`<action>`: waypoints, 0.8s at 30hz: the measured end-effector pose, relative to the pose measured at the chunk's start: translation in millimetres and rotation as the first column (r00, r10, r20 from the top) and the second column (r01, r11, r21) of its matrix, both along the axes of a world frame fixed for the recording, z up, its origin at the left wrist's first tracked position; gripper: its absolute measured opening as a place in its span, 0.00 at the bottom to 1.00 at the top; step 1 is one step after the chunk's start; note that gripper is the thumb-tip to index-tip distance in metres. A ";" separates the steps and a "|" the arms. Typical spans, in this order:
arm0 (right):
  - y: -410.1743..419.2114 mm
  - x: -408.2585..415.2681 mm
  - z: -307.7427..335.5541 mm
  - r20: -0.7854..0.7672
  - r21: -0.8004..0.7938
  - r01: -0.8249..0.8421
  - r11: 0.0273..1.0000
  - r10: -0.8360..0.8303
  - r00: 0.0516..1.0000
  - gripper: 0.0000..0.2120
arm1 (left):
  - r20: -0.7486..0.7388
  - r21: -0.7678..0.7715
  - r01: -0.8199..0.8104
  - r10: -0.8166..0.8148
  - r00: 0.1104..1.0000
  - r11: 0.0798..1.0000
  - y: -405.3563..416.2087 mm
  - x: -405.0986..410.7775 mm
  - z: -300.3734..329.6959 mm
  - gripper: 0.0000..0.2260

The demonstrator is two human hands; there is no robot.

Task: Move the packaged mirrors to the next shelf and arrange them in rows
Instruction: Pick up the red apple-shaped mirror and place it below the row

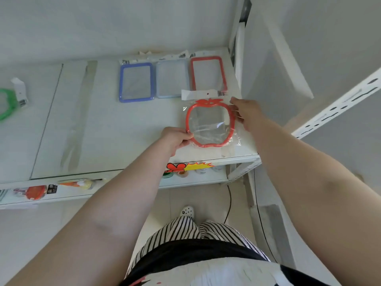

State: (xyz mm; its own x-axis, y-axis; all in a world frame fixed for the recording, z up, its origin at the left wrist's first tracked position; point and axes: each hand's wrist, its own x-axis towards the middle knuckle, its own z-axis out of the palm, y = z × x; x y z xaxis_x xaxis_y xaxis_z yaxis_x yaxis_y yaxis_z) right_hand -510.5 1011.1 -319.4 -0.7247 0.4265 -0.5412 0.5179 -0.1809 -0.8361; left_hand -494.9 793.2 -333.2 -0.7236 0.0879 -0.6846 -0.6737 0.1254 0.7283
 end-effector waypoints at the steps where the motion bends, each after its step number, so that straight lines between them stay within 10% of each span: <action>1: -0.9 -4.8 -2.1 -0.011 0.014 0.009 1.000 -0.009 1.000 0.07 | 0.007 0.006 -0.005 0.005 1.000 1.000 1.6 0.5 -1.9 0.07; 24: -14.5 48.7 -32.5 0.161 0.448 -0.103 0.888 0.033 0.986 0.25 | -0.222 -0.512 0.089 -0.232 0.947 0.855 29.4 -5.8 -17.6 0.09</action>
State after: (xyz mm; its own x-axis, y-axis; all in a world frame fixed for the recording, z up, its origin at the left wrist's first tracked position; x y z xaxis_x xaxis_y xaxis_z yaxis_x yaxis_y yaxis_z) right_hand -461.8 996.5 -351.8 -0.6894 0.6030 -0.4013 0.6367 0.2402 -0.7327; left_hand -500.7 822.6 -350.8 -0.8888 -0.0748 -0.4522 -0.4018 0.6019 0.6902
